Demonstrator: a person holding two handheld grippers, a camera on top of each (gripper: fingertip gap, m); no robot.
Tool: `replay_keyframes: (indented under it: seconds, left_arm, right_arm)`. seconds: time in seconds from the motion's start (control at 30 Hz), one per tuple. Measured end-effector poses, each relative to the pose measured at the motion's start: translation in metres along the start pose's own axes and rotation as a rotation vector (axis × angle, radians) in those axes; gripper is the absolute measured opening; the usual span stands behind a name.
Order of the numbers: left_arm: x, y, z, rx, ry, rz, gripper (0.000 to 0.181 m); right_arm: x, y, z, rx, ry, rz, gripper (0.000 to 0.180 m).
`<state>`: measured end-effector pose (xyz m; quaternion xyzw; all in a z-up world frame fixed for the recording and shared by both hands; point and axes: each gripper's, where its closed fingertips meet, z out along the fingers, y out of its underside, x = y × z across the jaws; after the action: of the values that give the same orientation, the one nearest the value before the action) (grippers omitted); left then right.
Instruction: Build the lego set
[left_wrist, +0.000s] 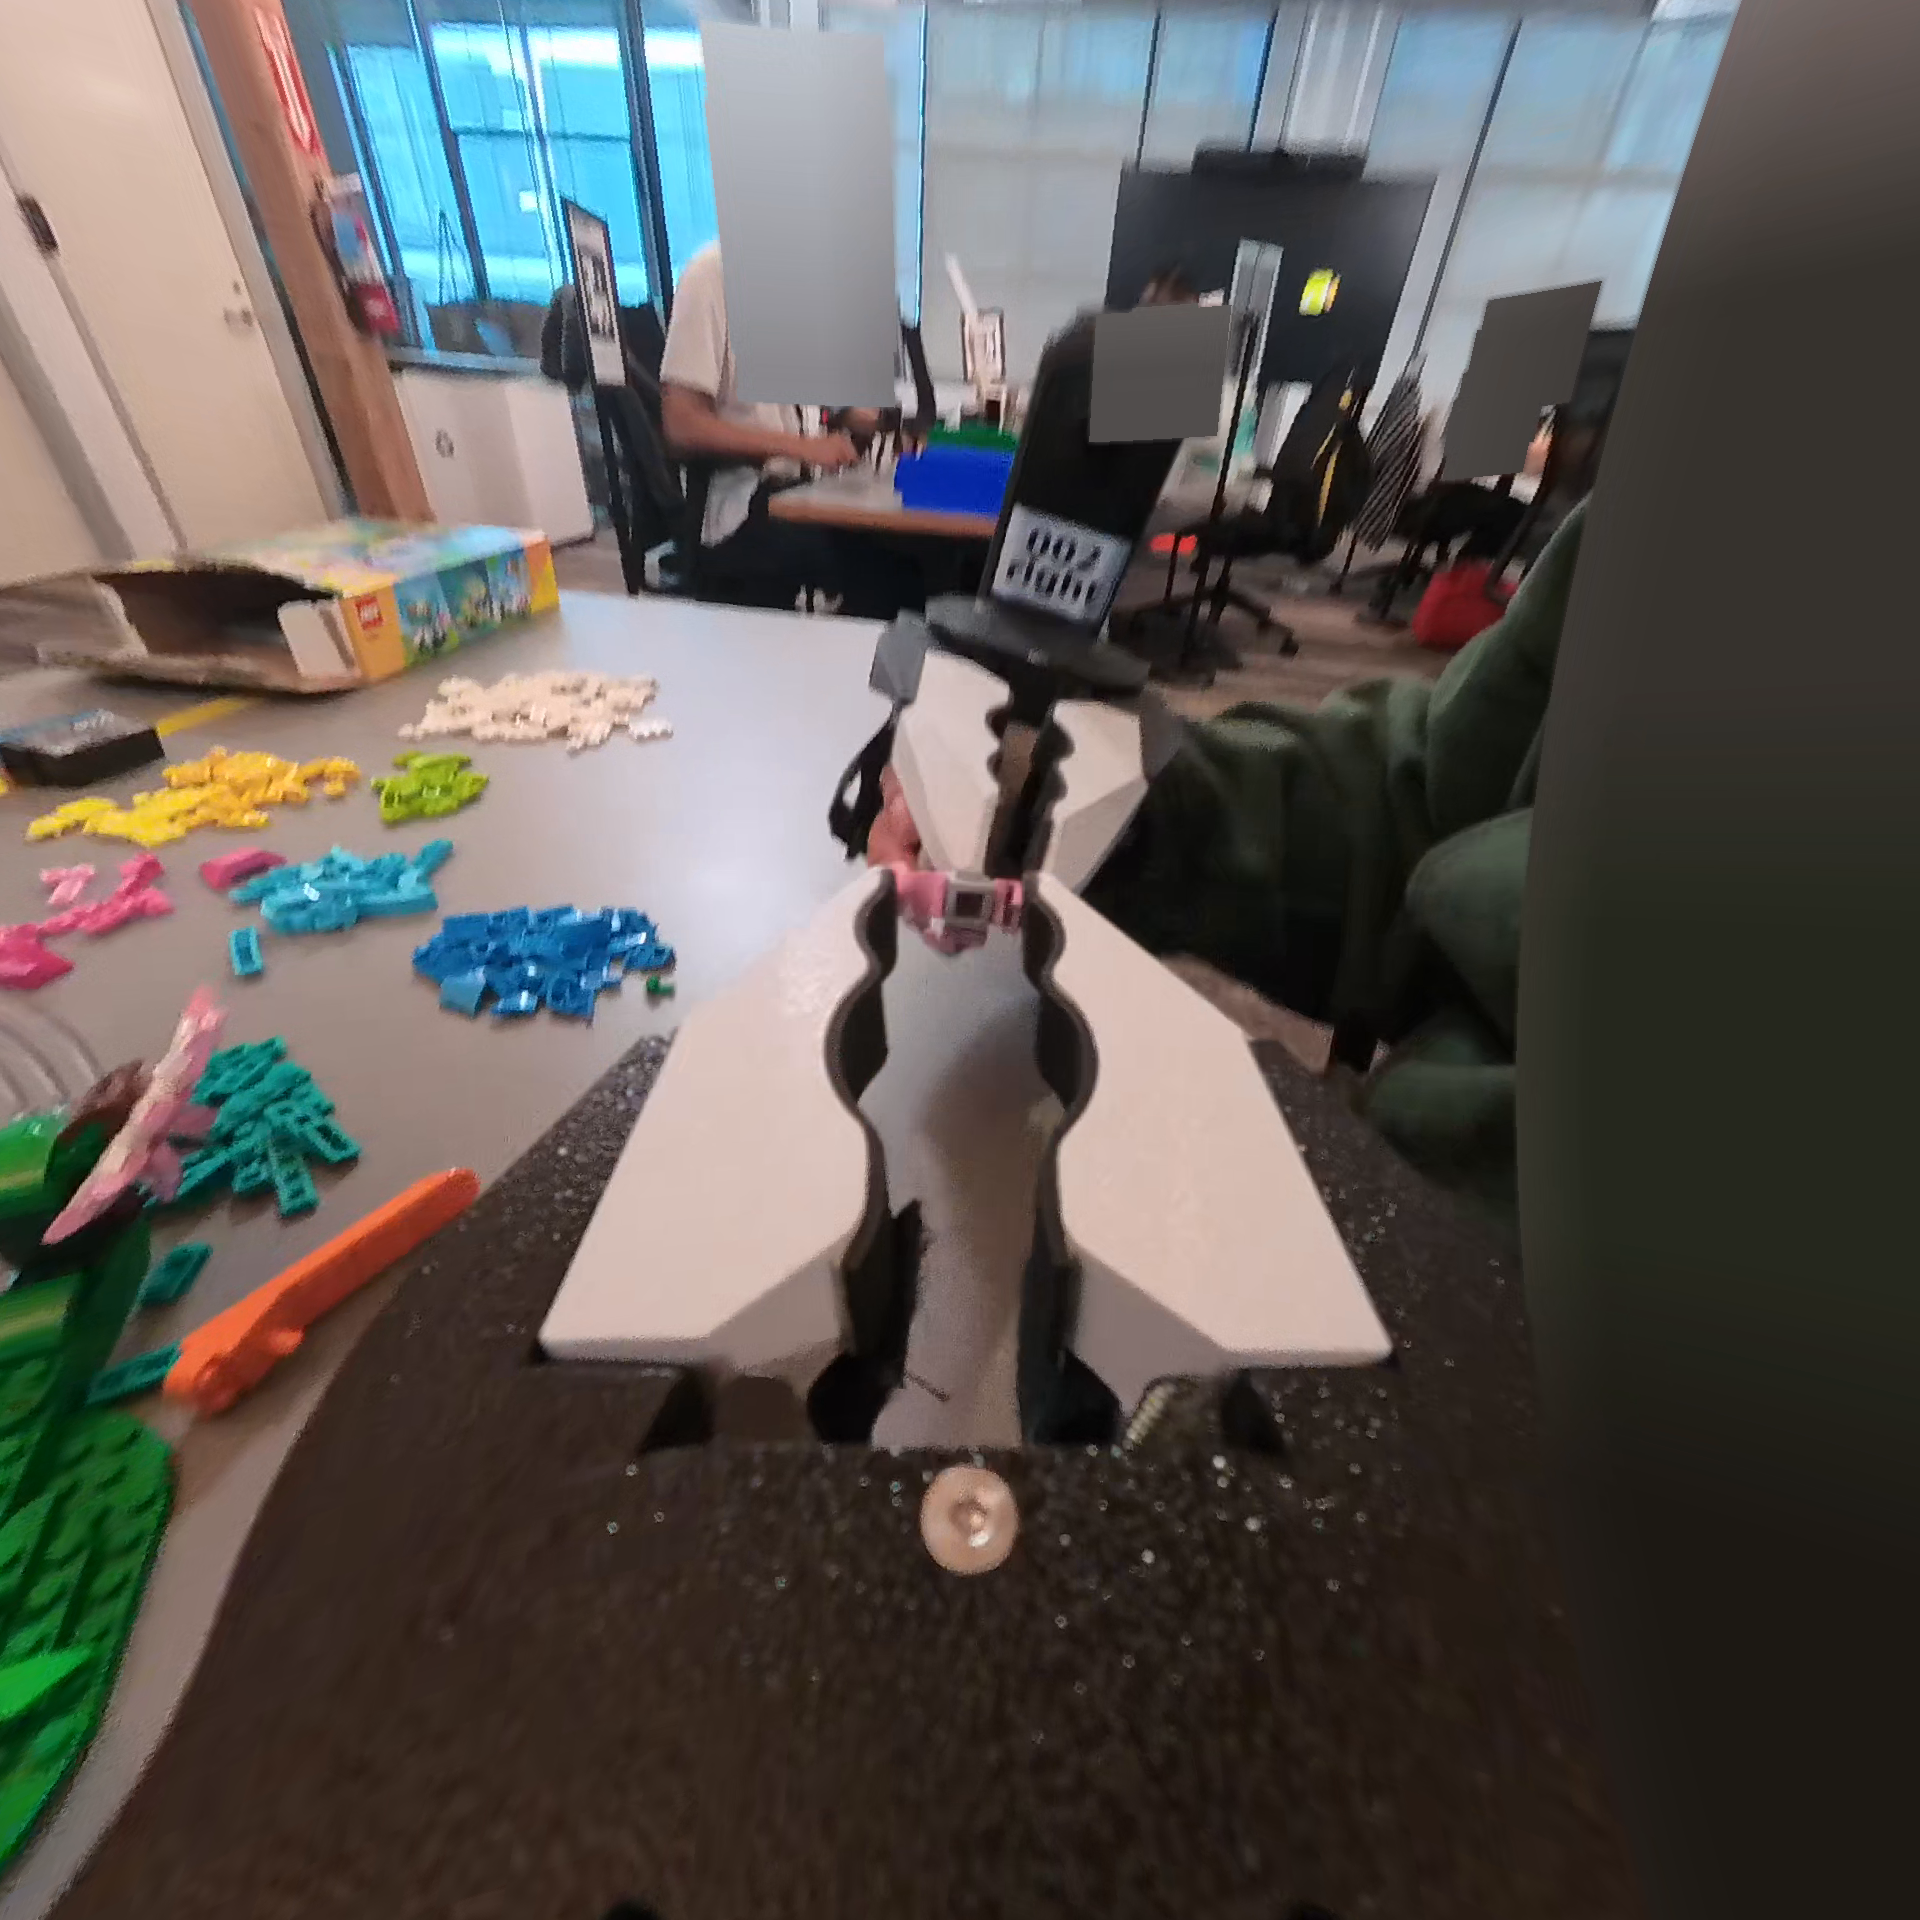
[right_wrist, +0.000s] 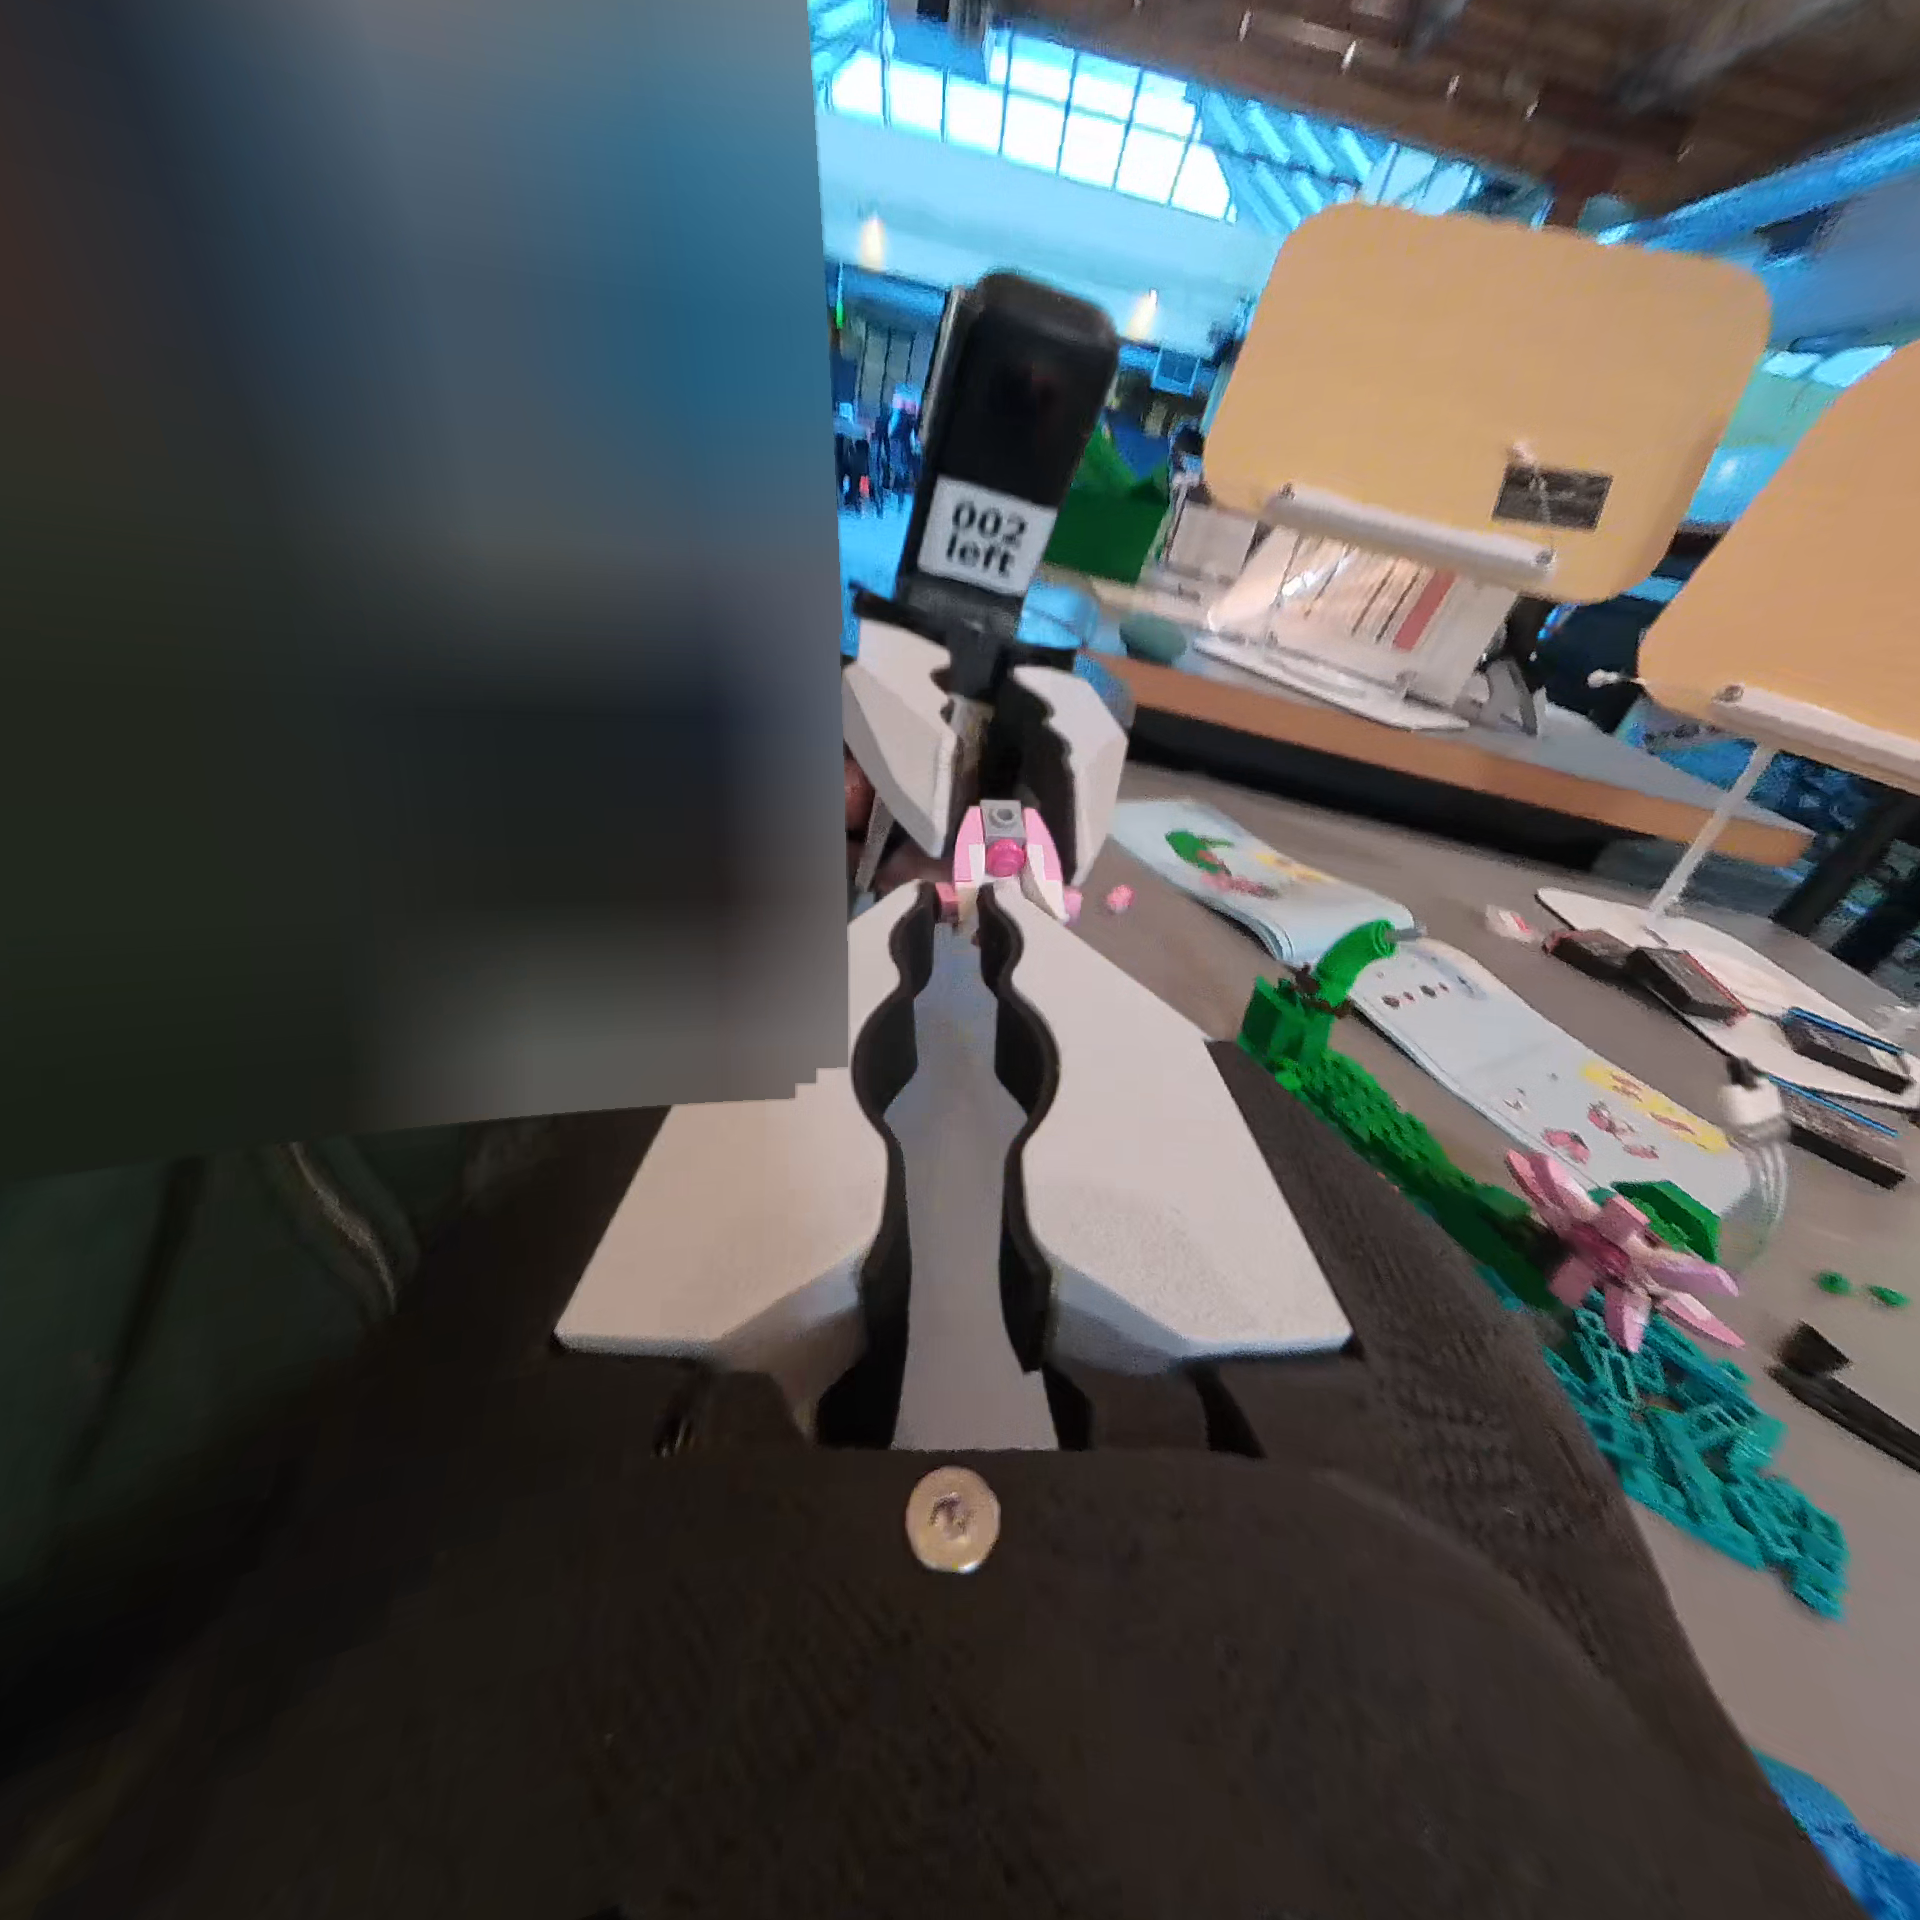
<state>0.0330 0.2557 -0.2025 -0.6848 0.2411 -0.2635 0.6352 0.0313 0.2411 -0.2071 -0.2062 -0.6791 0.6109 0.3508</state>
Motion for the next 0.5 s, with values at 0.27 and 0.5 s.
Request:
replay_keyframes:
  seconds: [0.27,0.5]
  left_arm:
    - [-0.014,0.032,-0.013,-0.148,-0.047,0.046,0.018]
    - [-0.046,0.061,-0.041,-0.225,-0.175,0.048,0.018]
  right_arm:
    - [0.012,0.028,0.003,-0.167,-0.011,0.006,0.010]
    - [0.075,0.125,-0.012,-0.695,0.016,0.006,0.023]
